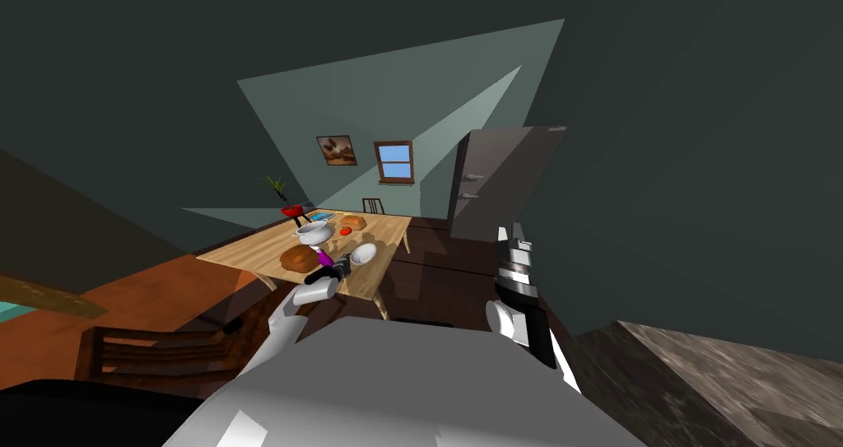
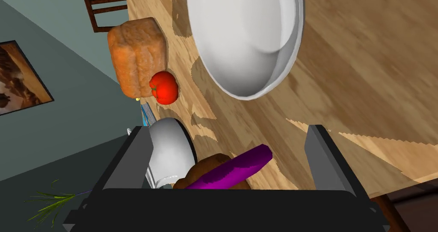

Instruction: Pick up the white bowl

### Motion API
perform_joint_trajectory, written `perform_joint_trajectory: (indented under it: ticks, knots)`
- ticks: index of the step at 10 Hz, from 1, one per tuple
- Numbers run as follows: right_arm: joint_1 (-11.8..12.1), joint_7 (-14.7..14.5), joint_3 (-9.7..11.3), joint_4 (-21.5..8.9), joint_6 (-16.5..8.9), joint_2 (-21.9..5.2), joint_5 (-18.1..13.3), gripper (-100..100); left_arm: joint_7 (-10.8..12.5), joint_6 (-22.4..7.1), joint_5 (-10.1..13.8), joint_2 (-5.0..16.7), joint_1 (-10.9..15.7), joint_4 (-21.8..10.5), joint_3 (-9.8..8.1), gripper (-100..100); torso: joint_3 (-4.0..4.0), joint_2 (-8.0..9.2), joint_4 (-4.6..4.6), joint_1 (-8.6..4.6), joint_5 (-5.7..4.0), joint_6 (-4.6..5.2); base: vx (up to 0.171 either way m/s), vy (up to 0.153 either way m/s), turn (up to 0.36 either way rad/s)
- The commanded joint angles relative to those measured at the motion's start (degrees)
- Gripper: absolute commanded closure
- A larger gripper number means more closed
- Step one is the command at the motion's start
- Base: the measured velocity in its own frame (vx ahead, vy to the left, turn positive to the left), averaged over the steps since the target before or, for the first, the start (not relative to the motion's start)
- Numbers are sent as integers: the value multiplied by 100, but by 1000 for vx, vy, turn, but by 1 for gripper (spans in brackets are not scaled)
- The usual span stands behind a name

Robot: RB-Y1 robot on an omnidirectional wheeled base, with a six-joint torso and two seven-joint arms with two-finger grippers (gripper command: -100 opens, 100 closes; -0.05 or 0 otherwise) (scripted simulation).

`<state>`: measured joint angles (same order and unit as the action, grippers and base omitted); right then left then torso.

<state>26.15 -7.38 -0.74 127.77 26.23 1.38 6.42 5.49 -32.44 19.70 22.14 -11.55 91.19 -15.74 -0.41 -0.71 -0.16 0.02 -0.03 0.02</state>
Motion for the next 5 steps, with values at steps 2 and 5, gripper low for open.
perform_joint_trajectory:
  ticks: [2, 5]
  knots:
    - [0, 0, 0, 0, 0, 0, 0, 0, -87, -303, 254, 118, -77, -369, -26, -100, -6, -11, -2, 6, 1, 0, 179, 13, -74]
    - [0, 0, 0, 0, 0, 0, 0, 0, -181, -569, 526, 152, -281, -736, 18, -100, 1, 3, 0, 13, 3, 0, 163, 29, -102]
